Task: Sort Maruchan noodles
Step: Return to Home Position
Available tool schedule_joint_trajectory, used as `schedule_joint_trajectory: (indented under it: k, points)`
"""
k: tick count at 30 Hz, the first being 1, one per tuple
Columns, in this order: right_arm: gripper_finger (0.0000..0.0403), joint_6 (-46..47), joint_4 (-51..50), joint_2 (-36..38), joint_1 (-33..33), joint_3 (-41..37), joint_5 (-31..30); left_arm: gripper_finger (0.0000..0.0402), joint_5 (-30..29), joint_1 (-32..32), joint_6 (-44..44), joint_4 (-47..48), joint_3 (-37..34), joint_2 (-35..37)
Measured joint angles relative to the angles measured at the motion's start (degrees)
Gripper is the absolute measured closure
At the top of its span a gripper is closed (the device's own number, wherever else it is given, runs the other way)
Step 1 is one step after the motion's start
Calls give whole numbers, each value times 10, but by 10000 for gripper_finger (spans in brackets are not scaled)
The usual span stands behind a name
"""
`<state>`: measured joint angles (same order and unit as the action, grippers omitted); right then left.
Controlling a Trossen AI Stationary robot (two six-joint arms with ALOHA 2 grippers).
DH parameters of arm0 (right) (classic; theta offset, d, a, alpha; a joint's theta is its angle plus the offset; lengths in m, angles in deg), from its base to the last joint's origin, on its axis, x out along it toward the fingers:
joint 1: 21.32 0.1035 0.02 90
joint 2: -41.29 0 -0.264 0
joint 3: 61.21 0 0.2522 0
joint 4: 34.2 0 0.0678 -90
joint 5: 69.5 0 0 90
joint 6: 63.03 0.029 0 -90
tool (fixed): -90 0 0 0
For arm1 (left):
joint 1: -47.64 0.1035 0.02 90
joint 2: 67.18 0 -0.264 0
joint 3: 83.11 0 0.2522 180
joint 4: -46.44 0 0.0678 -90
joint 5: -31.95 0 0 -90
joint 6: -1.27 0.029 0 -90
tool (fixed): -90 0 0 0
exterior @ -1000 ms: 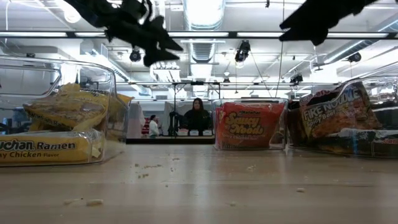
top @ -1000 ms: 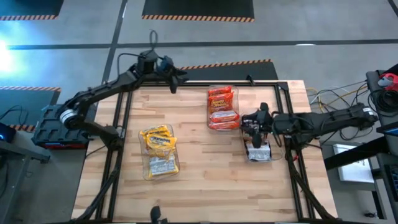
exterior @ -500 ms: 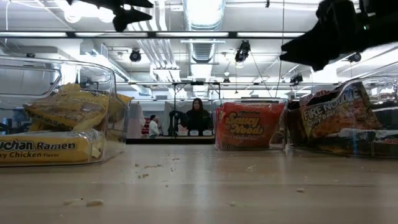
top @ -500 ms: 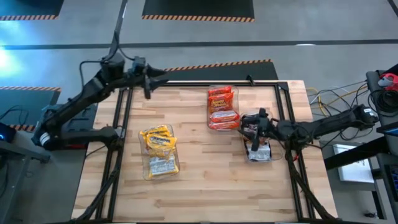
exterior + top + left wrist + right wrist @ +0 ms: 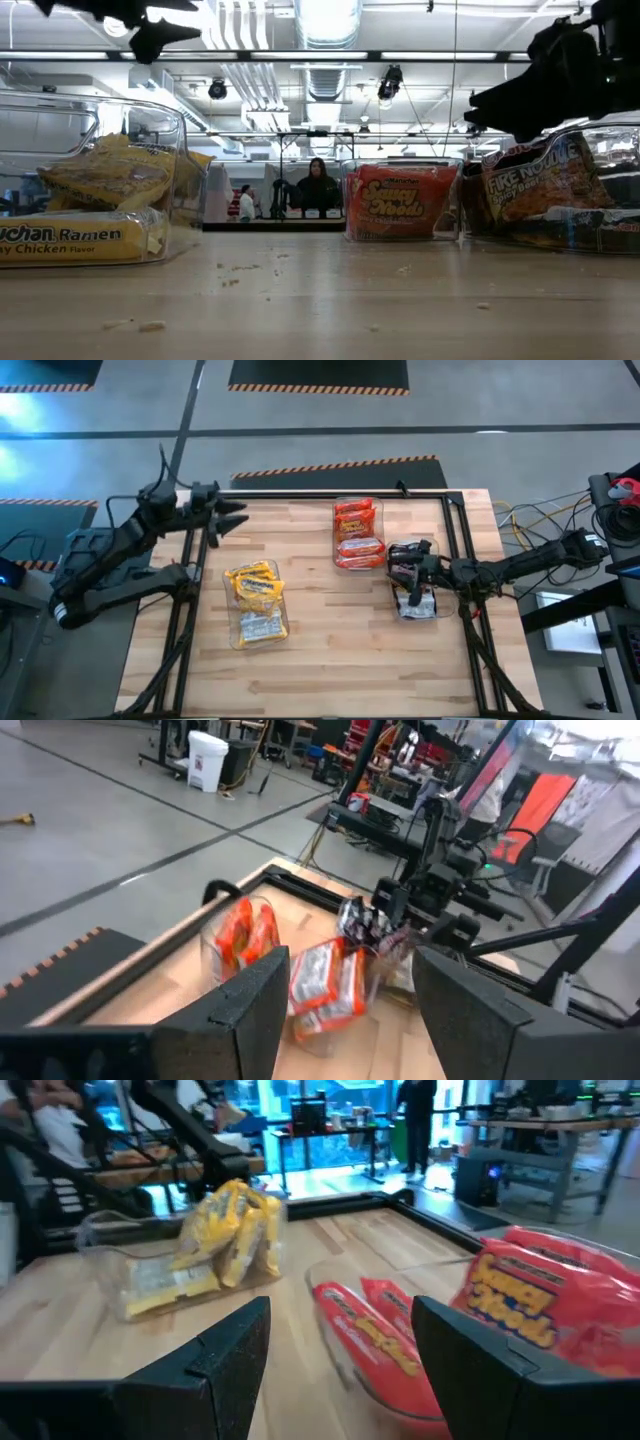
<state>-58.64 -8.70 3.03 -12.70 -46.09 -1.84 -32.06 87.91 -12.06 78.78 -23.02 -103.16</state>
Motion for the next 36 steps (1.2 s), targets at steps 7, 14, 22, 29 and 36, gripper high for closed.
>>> schedule_joint_trajectory:
  k: [7, 14, 22, 29, 36]
  points:
    - [170, -5, 4, 0, 0, 0, 34, 207, -2, -2, -57, -133, -177, 118]
    - [170, -5, 4, 0, 0, 0, 33, 207, -6, -2, -120, -329, -353, 198]
    - [170, -4, 3, -1, 0, 0, 33, 207, -28, -2, -130, -451, -456, 218]
    - [170, -5, 0, -1, 0, 1, 32, 207, -29, -2, -111, -436, -453, 211]
    - [170, -5, 0, -1, 0, 1, 32, 207, -29, -2, -110, -420, -453, 193]
